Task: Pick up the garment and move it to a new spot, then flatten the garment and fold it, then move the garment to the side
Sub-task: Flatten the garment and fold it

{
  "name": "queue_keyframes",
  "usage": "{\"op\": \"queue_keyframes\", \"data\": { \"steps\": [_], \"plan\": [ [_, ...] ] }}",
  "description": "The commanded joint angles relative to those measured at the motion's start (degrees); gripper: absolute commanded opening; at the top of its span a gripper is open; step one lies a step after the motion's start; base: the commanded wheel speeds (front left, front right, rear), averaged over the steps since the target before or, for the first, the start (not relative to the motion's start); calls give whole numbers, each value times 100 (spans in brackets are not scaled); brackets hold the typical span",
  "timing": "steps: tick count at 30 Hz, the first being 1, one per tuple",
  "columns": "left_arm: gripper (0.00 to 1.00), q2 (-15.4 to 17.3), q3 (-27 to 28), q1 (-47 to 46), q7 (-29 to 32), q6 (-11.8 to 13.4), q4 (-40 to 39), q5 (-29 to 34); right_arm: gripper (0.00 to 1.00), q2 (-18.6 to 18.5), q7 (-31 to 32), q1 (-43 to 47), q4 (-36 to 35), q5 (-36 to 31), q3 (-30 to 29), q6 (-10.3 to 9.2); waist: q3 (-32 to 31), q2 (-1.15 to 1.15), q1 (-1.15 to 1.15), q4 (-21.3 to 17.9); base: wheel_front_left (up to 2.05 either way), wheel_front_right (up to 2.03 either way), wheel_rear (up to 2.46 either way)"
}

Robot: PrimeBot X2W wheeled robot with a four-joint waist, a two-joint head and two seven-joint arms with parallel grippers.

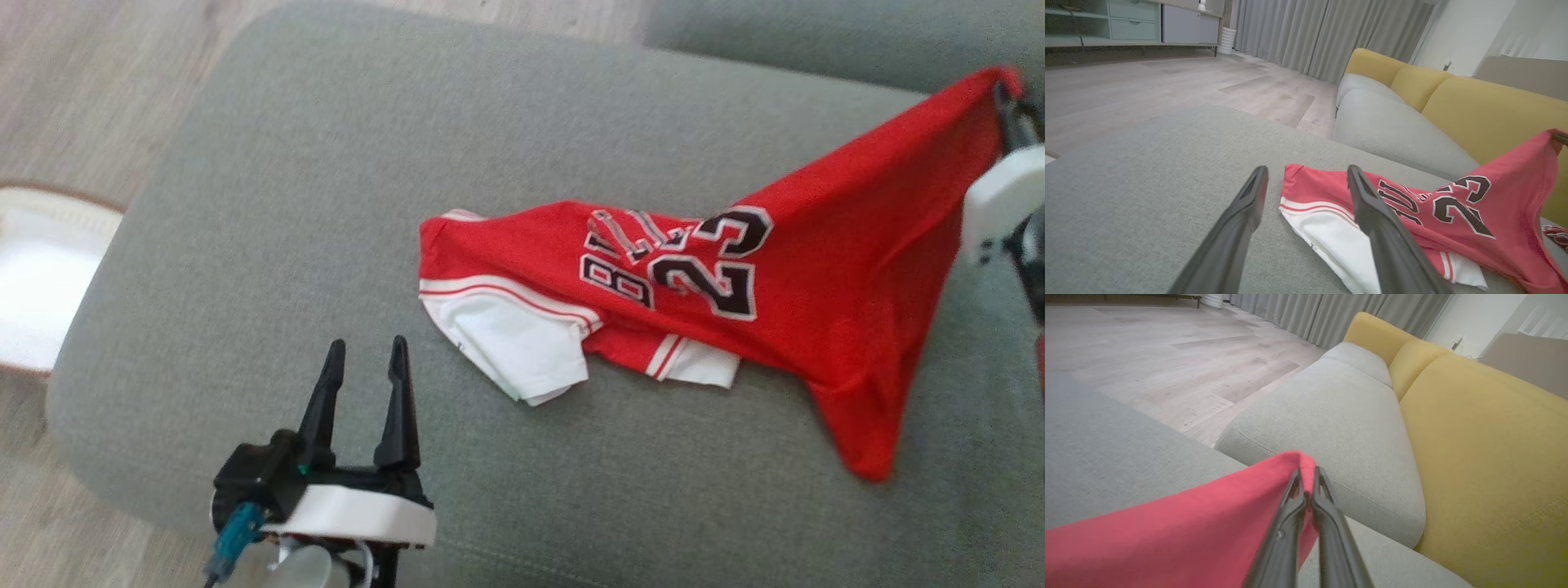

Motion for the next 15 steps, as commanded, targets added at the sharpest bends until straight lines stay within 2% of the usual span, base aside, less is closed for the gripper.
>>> {"op": "queue_keyframes", "data": {
  "steps": [1,3,4,5,6,7,10,15],
  "plan": [
    [100,-30,168,-285,-56,-45,-99,66,0,-87,-147,-437,3,-150,7,37,317,0,-1,205,0,0,0],
    [100,-92,159,-356,-56,-100,-38,107,0,-111,-273,-695,291,-346,-97,37,415,0,-1,206,0,0,0],
    [100,-122,161,-389,-56,-125,-9,127,9,-112,-369,-818,424,-451,-159,37,449,0,-1,197,0,0,0],
    [100,-151,169,-417,-56,-145,14,148,44,-94,-433,-925,570,-544,-202,37,480,0,-1,177,0,0,0],
    [100,-178,169,-444,-56,-176,45,165,91,-70,-493,-1011,708,-630,-258,37,492,0,-1,158,0,0,0],
    [100,-199,168,-467,-56,-207,77,178,100,-52,-613,-1100,795,-733,-315,37,502,0,-1,127,0,0,0],
    [100,-226,158,-516,-56,-281,205,229,100,143,-998,-1259,1045,-918,-503,37,450,0,-1,-8,0,0,0],
    [100,-222,186,-492,-56,-330,357,257,100,590,-1540,-1220,1370,-860,-565,37,201,0,-1,-329,0,0,0]
  ]
}}
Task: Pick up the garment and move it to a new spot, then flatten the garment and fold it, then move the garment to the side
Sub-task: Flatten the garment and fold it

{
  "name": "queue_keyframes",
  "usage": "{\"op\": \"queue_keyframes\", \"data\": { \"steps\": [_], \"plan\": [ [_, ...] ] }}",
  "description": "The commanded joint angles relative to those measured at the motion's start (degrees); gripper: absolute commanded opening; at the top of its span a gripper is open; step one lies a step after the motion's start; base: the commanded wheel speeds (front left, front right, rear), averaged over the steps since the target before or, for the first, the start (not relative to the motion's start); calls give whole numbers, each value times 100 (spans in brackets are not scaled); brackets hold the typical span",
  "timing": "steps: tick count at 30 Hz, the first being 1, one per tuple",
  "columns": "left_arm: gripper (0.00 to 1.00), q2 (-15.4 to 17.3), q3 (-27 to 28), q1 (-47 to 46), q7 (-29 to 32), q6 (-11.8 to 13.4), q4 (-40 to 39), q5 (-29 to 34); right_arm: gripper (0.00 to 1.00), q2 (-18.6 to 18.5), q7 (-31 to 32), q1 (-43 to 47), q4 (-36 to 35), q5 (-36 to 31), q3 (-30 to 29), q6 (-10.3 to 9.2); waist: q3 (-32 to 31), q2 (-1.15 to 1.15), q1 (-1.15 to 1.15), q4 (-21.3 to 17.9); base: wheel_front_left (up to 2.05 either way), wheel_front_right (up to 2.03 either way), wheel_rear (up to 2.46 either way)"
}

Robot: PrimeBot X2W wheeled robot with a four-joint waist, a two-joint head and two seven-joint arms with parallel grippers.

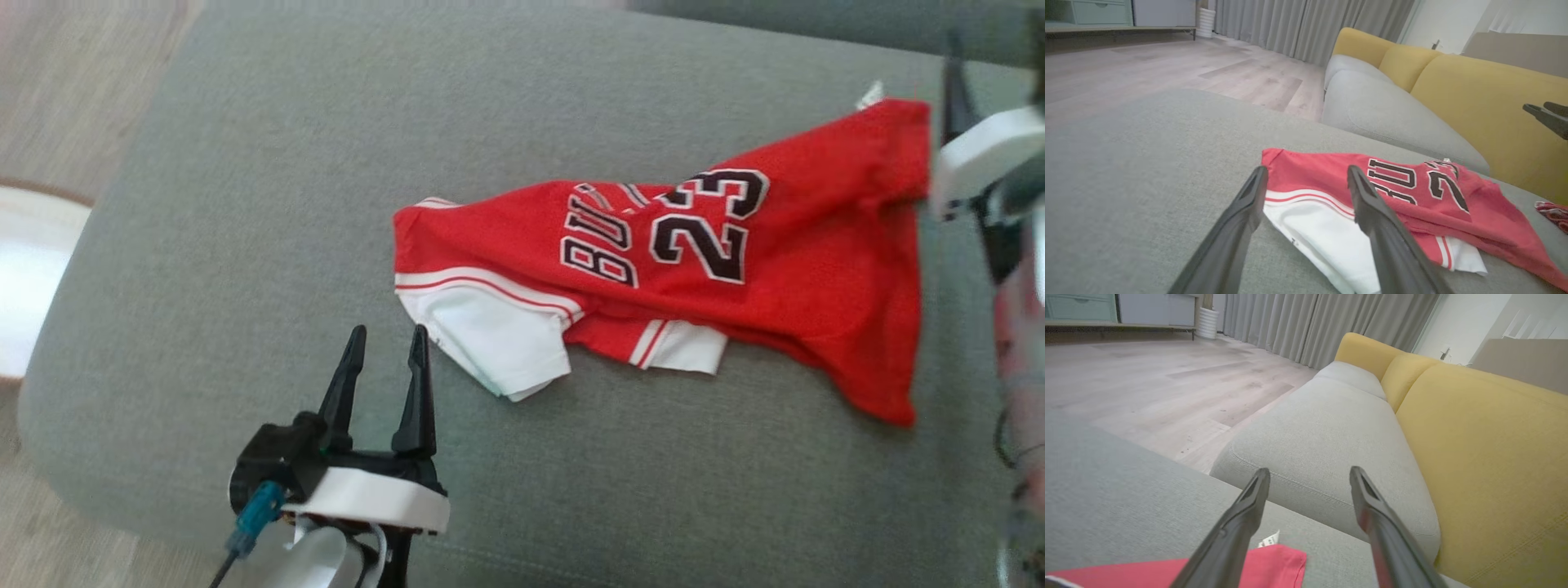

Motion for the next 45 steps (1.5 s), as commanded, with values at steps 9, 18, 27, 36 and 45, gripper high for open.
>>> {"op": "queue_keyframes", "data": {
  "steps": [9,18,27,36,45],
  "plan": [
    [100,146,-50,69,162,-78,42,77,100,675,-641,835,-467,494,159,37,-848,0,-1,-797,0,0,0],
    [100,-36,-654,-61,677,-254,750,222,100,1081,-466,2318,-1709,1355,237,37,-1101,0,-1,-1302,0,0,0],
    [100,-77,-860,-942,598,39,2341,867,100,1187,150,3605,-3708,1550,314,37,-869,0,-1,-1827,0,0,0],
    [0,-247,-691,-1435,463,163,3420,777,100,1192,505,4232,-4790,1937,496,37,-684,0,-1,-2116,0,0,0],
    [0,-529,-521,-1947,56,92,3393,636,100,1193,604,4401,-5280,1979,356,37,-601,0,-1,-2222,0,0,0]
  ]
}}
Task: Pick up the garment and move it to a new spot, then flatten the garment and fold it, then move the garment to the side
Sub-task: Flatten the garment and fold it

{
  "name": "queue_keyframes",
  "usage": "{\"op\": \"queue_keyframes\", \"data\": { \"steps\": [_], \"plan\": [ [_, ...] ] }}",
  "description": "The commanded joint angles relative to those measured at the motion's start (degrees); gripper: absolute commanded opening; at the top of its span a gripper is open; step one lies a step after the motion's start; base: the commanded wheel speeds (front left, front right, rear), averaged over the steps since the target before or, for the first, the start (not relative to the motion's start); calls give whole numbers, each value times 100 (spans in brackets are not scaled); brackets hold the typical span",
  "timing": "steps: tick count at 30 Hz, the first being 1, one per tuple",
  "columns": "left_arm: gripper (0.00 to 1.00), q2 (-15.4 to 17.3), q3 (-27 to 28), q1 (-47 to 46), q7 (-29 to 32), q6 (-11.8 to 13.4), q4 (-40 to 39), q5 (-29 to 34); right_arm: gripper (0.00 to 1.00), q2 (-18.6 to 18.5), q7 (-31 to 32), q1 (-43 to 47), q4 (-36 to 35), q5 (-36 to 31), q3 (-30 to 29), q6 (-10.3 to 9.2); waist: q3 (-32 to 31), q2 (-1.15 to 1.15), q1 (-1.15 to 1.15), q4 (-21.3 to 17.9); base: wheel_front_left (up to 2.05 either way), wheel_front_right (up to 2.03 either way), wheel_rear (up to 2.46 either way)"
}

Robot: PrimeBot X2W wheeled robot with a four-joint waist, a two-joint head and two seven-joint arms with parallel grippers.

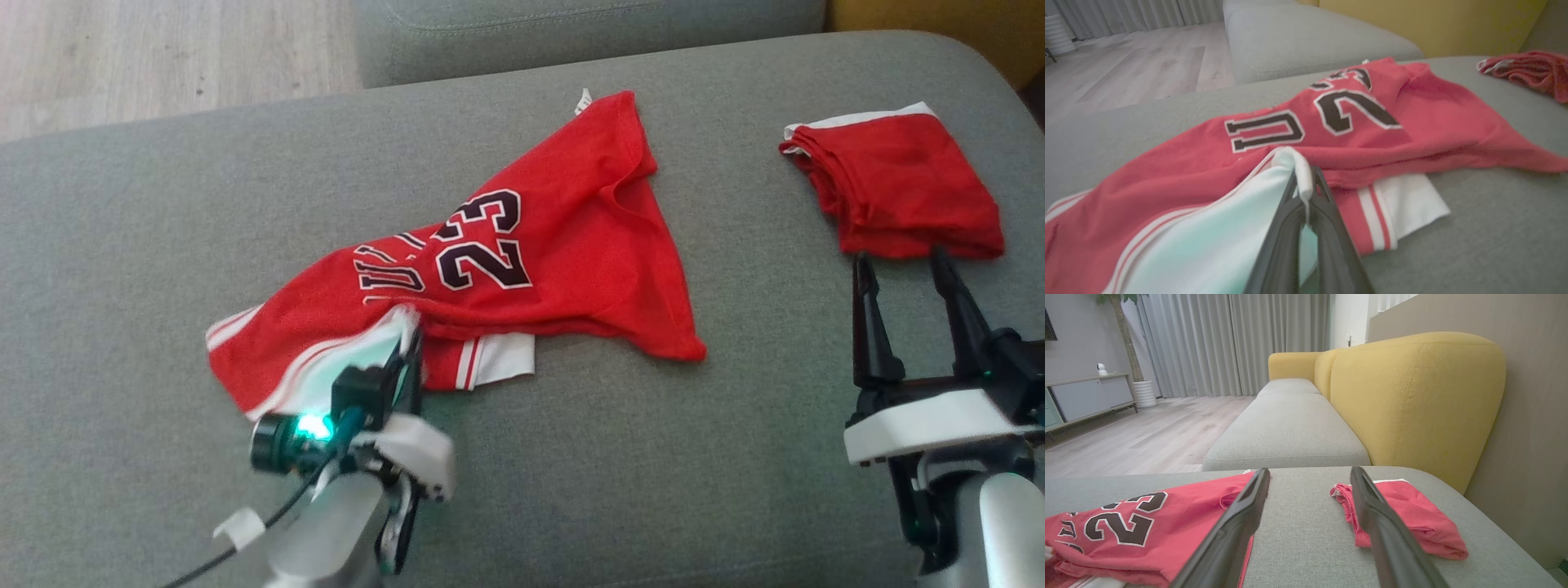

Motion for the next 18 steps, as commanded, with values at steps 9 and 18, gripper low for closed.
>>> {"op": "queue_keyframes", "data": {
  "steps": [9,18],
  "plan": [
    [100,-185,160,-512,-178,-477,-266,-592,100,-21,1,23,-225,205,170,37,72,0,0,-10,0,0,0],
    [100,-92,427,-39,-209,-402,-1173,-592,100,-21,-141,125,-152,258,22,37,-23,0,0,243,0,0,0]
  ]
}}
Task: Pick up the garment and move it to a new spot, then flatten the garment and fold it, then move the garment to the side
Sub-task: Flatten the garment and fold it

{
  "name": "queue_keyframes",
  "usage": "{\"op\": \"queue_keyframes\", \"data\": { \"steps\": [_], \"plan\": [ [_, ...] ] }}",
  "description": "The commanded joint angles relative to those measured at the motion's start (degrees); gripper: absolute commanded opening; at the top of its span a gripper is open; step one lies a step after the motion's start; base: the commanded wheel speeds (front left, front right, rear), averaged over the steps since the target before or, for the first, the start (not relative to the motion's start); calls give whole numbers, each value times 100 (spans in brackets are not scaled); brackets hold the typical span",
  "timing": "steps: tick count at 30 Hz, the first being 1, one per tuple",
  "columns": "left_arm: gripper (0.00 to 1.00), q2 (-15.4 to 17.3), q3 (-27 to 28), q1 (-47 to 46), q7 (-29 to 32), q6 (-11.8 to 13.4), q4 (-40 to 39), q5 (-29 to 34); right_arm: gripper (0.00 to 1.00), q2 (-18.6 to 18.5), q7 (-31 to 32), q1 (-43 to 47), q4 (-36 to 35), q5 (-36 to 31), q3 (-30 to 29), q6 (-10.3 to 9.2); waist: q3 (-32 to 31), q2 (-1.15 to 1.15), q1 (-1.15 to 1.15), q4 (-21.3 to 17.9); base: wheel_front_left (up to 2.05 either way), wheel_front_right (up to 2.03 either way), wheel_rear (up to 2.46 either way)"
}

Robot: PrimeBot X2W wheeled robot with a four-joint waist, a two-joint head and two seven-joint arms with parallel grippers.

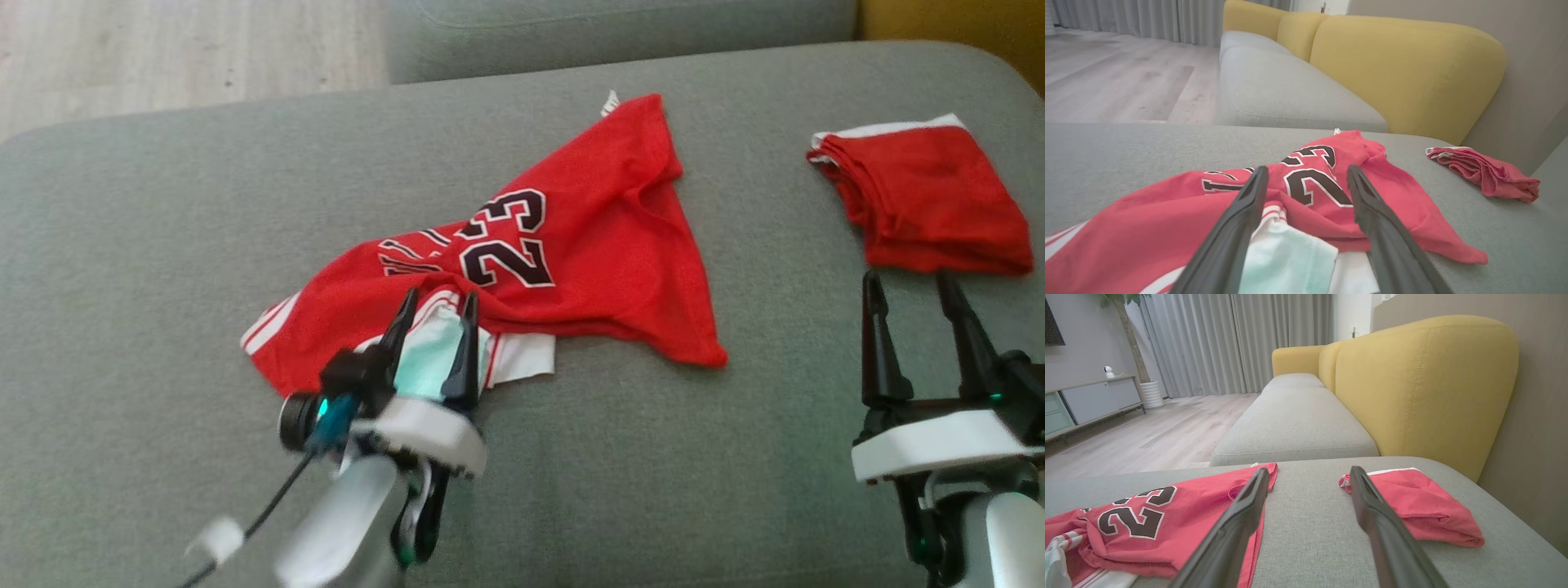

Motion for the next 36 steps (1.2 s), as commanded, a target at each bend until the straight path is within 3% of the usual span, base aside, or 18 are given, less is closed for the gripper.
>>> {"op": "queue_keyframes", "data": {
  "steps": [1,8,14,24,36],
  "plan": [
    [100,127,256,65,-68,57,-264,66,100,-26,-84,-76,-189,41,93,37,-54,0,0,73,0,0,0],
    [100,584,832,1256,-69,253,-1537,282,100,-26,-217,223,-201,98,53,37,-398,0,0,348,0,0,0],
    [100,695,1129,2054,-69,379,-2026,252,100,-26,-357,586,-5,251,42,37,-650,0,0,496,0,0,0],
    [100,764,1298,2789,-70,521,-2498,249,100,-26,-618,892,462,348,241,37,-901,0,0,496,0,0,0],
    [100,807,1301,2928,-57,602,-2605,217,100,-26,-764,785,958,202,379,37,-1064,0,0,473,0,0,0]
  ]
}}
